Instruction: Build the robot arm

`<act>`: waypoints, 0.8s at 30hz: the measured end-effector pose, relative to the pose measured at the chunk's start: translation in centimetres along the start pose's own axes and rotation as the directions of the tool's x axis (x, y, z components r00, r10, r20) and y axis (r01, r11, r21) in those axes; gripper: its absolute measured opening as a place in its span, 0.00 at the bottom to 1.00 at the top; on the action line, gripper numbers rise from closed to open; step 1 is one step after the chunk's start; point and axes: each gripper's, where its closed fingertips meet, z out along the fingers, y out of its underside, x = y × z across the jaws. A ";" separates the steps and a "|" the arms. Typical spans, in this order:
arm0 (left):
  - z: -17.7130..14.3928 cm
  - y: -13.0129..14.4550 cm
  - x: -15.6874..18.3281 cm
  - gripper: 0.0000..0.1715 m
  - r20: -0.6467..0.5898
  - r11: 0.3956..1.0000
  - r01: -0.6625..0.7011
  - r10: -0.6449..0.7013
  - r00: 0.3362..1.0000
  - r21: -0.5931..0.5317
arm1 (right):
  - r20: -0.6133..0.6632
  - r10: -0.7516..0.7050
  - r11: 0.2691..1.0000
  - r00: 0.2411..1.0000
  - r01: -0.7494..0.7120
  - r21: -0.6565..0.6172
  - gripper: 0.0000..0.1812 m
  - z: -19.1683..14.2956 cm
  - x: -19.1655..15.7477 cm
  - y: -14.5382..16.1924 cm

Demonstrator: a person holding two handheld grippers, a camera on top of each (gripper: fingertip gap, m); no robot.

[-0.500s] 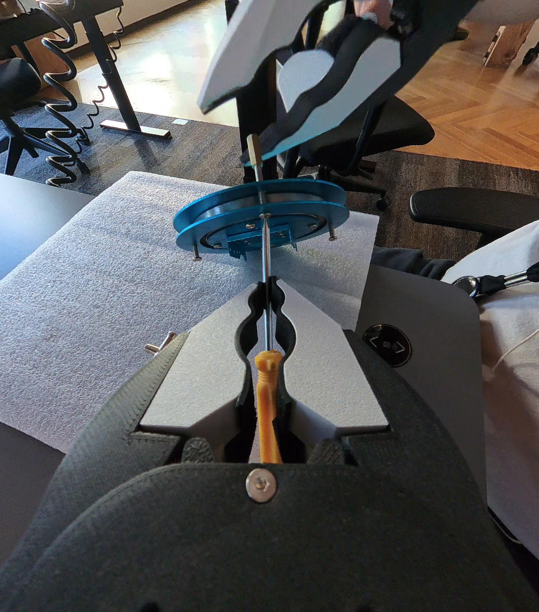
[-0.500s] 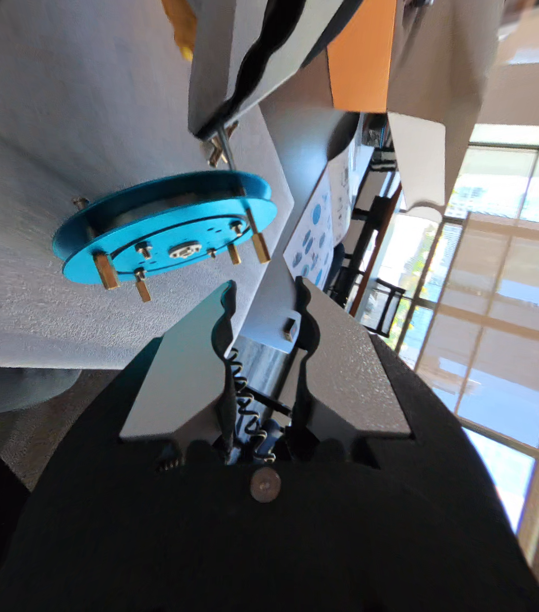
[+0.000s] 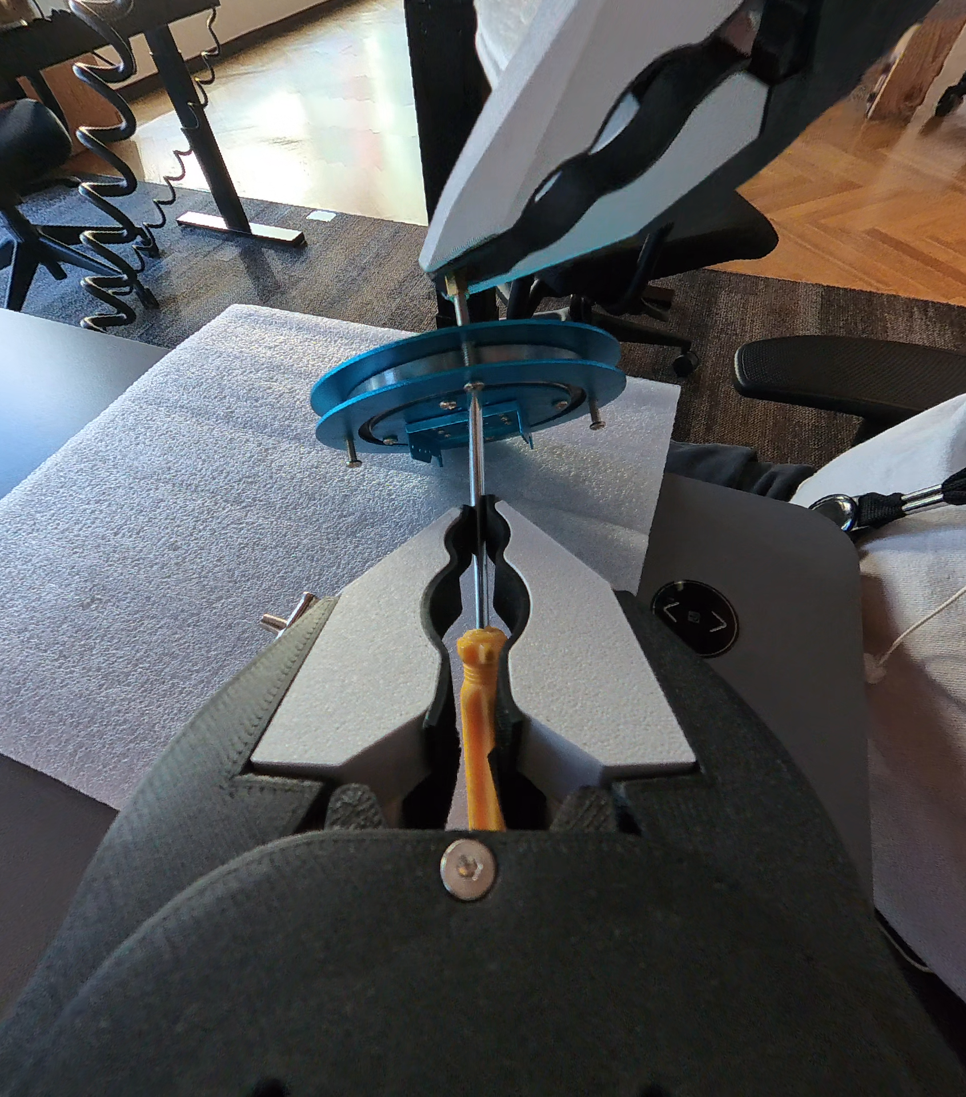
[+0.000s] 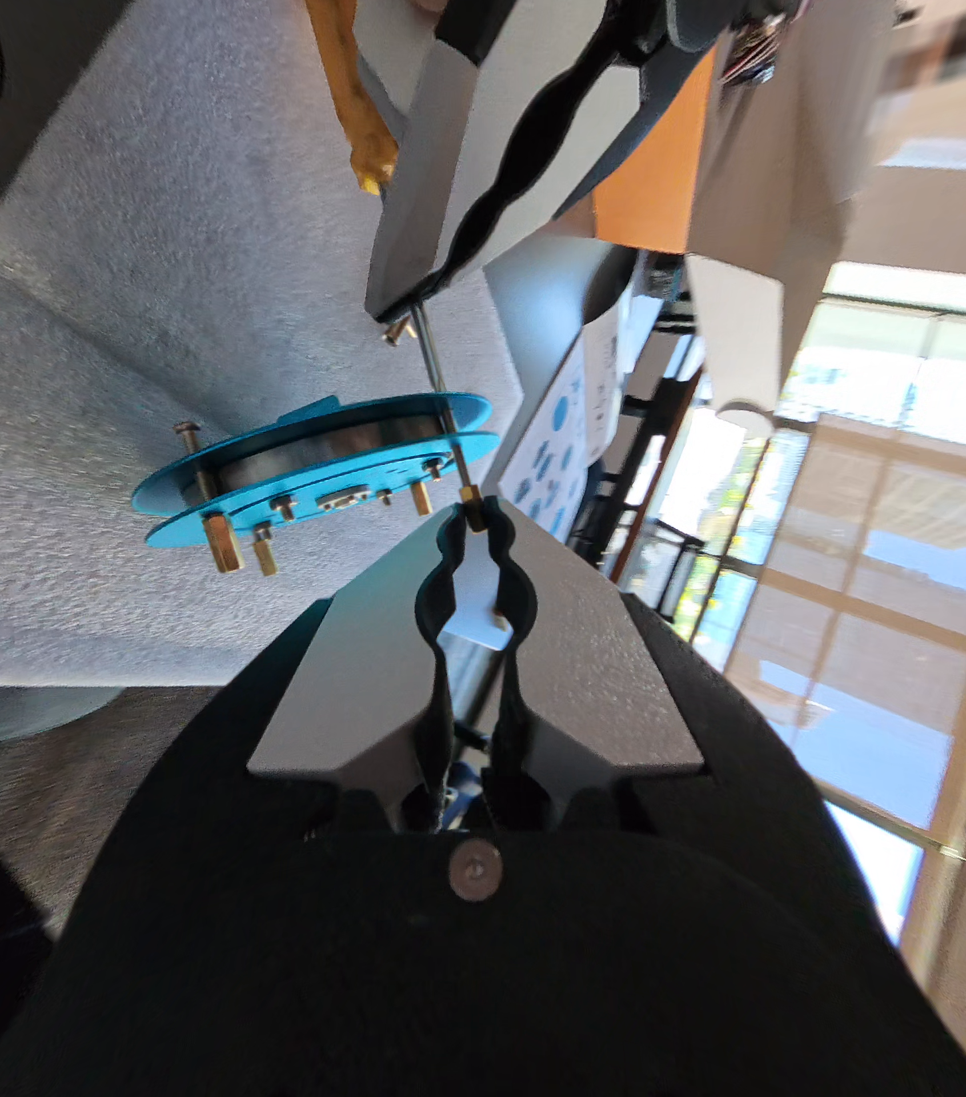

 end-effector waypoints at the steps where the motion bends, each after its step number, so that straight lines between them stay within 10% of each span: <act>1: 0.0 0.0 0.0 0.01 0.001 1.000 -0.002 0.002 1.000 -0.001 | 0.052 0.030 1.000 0.998 -0.030 -0.004 0.03 0.0 -0.1 0.0; 6: 0.0 0.0 0.0 0.01 0.004 1.000 -0.010 0.010 1.000 -0.004 | 0.367 0.195 0.980 0.910 -0.190 -0.050 0.03 -0.2 -0.6 -0.1; 11: 0.1 0.0 0.1 0.01 0.003 1.000 -0.014 0.014 1.000 -0.008 | 0.696 0.370 0.919 0.615 -0.352 -0.177 0.03 -0.8 -1.3 -0.3; 18: 0.2 0.1 0.3 0.01 -0.005 1.000 -0.016 0.016 1.000 -0.011 | 0.854 0.518 0.756 -0.050 -0.439 -0.485 0.03 -1.4 -1.6 -0.7; 24: 0.2 0.1 0.3 0.01 -0.004 1.000 -0.020 0.020 1.000 -0.011 | 0.535 0.517 0.466 -0.668 -0.304 -0.831 0.03 -2.0 -1.4 -1.2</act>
